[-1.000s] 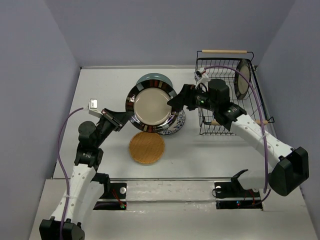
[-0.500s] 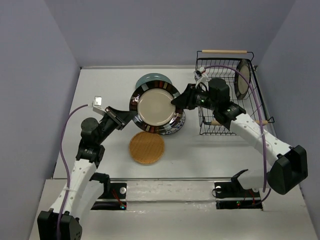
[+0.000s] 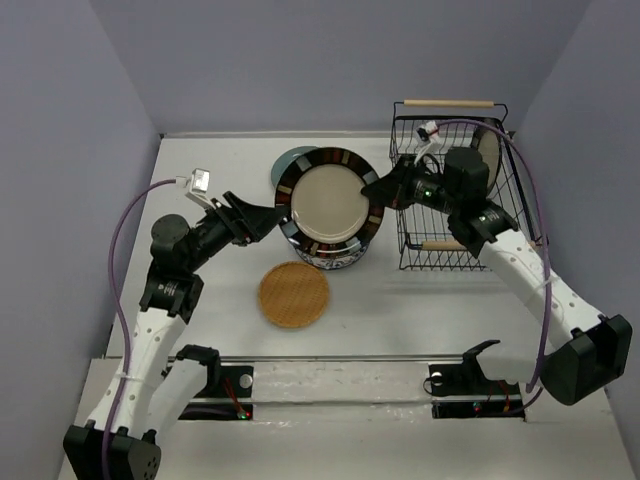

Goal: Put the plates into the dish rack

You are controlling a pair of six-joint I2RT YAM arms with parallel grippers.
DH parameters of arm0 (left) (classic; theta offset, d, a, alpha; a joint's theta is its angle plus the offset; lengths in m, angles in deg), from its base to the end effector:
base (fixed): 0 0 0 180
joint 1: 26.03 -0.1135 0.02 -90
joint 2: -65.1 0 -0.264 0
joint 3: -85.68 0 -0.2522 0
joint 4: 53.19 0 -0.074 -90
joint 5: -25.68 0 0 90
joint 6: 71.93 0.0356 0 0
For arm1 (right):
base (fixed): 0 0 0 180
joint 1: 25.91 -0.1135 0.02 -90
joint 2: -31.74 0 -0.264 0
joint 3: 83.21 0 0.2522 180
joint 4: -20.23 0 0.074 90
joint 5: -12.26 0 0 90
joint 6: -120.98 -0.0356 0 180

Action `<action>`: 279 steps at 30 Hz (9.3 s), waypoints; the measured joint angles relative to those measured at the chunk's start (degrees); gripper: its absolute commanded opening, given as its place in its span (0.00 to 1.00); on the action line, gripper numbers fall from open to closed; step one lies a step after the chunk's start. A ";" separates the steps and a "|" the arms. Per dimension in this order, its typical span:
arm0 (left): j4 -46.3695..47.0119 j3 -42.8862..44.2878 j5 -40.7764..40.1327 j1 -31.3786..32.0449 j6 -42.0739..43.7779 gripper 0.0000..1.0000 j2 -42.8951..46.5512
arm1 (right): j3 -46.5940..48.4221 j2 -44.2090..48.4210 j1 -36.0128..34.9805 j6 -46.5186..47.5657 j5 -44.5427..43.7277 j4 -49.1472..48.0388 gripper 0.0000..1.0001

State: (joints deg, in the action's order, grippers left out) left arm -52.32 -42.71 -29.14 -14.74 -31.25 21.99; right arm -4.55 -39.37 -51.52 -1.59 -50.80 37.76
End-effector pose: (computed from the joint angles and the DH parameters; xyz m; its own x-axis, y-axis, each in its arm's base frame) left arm 0.1710 -0.0550 0.3480 -0.4400 -0.5442 -0.7143 0.5888 0.4257 -0.6871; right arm 0.2533 0.1393 0.3781 -0.5557 0.2658 -0.7877 -0.5797 0.5553 0.5964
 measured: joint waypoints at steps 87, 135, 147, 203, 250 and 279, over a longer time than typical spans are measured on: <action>-23.71 0.11 -27.15 15.21 30.16 0.87 5.99 | 26.49 -34.84 26.77 37.16 -47.39 3.65 0.80; -22.56 30.58 -35.50 14.34 21.05 0.56 -62.95 | -9.62 11.82 0.74 10.38 -8.04 2.01 0.84; -18.12 30.51 -33.07 13.94 20.94 0.06 -66.49 | -10.56 11.26 0.74 9.64 -7.45 1.25 0.84; 1.05 3.96 -5.31 -2.32 -1.20 0.06 -12.59 | -3.08 -9.40 0.74 4.57 4.85 -3.74 0.64; -21.46 0.37 -22.91 8.41 30.64 0.99 7.30 | 23.91 -26.49 14.67 43.76 -61.00 12.98 0.07; -22.36 0.37 -25.40 10.40 31.34 0.99 6.12 | 24.13 -32.52 17.70 38.69 -58.21 12.13 0.07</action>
State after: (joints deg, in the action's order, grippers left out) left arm -74.68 -42.34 -54.54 -4.34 0.09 28.11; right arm 19.58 -71.90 -33.81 37.09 -109.00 49.89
